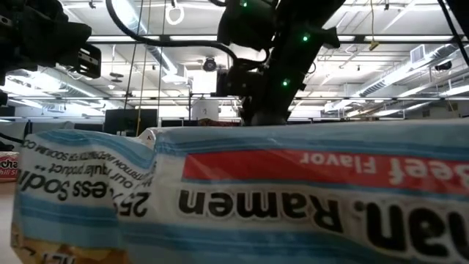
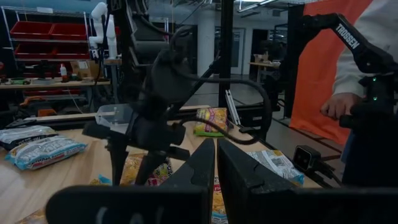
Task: Sort Maruchan noodles
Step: Put the blue noodle pack into the bottom transparent bin
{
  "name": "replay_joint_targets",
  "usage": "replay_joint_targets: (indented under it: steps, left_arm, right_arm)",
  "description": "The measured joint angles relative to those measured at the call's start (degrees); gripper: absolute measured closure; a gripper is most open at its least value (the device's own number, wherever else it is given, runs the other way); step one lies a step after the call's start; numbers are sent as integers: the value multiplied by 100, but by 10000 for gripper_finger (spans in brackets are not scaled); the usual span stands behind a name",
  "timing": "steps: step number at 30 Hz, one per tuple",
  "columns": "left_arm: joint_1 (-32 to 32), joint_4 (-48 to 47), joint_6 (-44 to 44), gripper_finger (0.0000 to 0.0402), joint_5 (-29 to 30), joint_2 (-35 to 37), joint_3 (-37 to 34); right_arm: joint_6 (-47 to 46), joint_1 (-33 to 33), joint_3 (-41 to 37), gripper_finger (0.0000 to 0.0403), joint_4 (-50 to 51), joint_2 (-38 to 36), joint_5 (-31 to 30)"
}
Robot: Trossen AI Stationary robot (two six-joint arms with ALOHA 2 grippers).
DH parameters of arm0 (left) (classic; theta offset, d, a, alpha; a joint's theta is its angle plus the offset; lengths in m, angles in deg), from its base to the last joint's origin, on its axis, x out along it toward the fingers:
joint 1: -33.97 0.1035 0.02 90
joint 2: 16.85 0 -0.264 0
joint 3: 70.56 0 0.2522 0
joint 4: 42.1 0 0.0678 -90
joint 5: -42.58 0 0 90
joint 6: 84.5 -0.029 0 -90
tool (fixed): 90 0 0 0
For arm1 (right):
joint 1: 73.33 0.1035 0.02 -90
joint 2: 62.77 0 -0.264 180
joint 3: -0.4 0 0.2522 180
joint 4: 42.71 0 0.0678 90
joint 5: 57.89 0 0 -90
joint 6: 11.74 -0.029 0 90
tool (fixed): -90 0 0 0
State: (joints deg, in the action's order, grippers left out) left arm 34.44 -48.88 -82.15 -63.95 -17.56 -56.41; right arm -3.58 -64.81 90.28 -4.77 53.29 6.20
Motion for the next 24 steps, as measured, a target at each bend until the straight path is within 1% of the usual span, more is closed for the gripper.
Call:
replay_joint_targets:
  steps: [8,10,12,15,18,20,21,24]
  left_arm:
    - [0,0,0,377,0,0,0]
    - [0,0,0,377,0,0,-1]
    - [0,0,0,377,0,0,0]
    - [0,0,0,377,0,0,0]
    - [0,0,0,377,0,-2,-1]
    - [0,0,0,377,0,0,-1]
    - [0,0,0,377,0,0,1]
    - [0,0,-2,377,0,-1,1]
  right_arm:
    - [-44,-244,0,249,-42,10,39]
    - [-44,-325,-24,257,-78,10,184]
    - [-46,-395,-56,272,-119,10,326]
    - [-44,-443,-59,306,-46,7,339]
    - [-49,-457,-58,354,30,-47,447]
    - [-118,-458,76,387,332,-125,567]
    - [-192,-456,193,393,564,-182,608]
    - [-631,-498,679,389,1509,-406,639]
